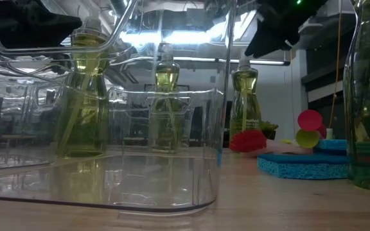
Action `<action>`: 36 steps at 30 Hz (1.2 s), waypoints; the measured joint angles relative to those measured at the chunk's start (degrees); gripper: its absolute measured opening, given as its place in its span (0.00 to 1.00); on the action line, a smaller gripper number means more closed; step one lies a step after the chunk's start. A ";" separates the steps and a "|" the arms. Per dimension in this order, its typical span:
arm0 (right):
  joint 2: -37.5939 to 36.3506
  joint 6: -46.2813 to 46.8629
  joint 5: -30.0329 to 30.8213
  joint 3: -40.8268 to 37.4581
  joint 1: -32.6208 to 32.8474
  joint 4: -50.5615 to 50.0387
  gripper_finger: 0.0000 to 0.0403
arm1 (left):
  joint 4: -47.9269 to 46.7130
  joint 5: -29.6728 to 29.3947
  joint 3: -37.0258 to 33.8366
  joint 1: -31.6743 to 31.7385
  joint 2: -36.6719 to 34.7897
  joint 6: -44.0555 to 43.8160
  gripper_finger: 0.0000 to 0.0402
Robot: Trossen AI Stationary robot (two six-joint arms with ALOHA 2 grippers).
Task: Pick & Place Kitchen Sink Supplies
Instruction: Put the green soap dispenser into the top transparent bin
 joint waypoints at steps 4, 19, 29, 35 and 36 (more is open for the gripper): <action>2.10 0.48 1.73 0.00 -1.42 1.79 0.66 | 0.00 0.01 -0.02 0.00 -0.02 0.01 0.03; 3.49 6.06 1.53 0.02 -5.62 5.71 0.66 | 0.02 0.00 -0.01 -0.01 0.00 0.00 0.03; 3.49 6.13 1.07 0.04 -7.30 5.66 0.54 | 0.00 0.00 0.00 -0.02 0.00 0.00 0.03; 3.46 6.47 1.06 0.10 -7.31 5.88 0.39 | 0.02 0.00 -0.01 0.00 -0.02 0.01 0.03; 3.42 6.34 1.21 0.14 -7.31 5.87 0.37 | 0.00 0.00 -0.01 0.00 0.00 0.00 0.03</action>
